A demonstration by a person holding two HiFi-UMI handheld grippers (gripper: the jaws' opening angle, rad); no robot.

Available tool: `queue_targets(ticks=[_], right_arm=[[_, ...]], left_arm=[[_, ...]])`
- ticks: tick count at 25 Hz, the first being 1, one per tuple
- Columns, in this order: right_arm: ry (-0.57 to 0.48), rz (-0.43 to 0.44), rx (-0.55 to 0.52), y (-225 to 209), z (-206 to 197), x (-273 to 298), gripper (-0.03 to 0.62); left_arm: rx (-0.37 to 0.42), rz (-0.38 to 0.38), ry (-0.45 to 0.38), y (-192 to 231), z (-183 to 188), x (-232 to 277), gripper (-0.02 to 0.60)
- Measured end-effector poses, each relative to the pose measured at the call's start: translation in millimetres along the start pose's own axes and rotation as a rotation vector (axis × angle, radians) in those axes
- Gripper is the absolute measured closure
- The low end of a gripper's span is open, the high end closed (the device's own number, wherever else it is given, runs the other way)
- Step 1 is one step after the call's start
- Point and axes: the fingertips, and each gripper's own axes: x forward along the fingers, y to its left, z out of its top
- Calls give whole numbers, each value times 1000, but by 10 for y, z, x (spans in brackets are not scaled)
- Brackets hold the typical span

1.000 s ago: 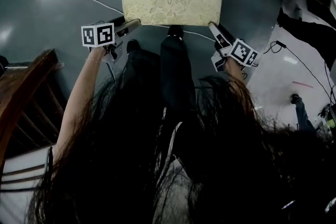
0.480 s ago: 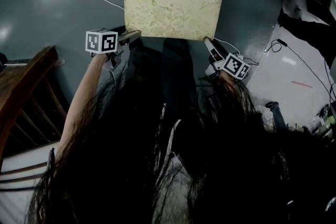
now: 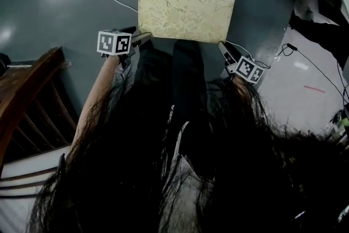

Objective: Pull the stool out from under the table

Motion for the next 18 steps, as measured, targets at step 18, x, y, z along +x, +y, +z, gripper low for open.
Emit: queue_targets(ticks=[18], right_arm=[[-261, 131, -169, 2138, 559, -847, 359]], left_arm=[[258, -98, -295, -1209, 637, -1546, 244]])
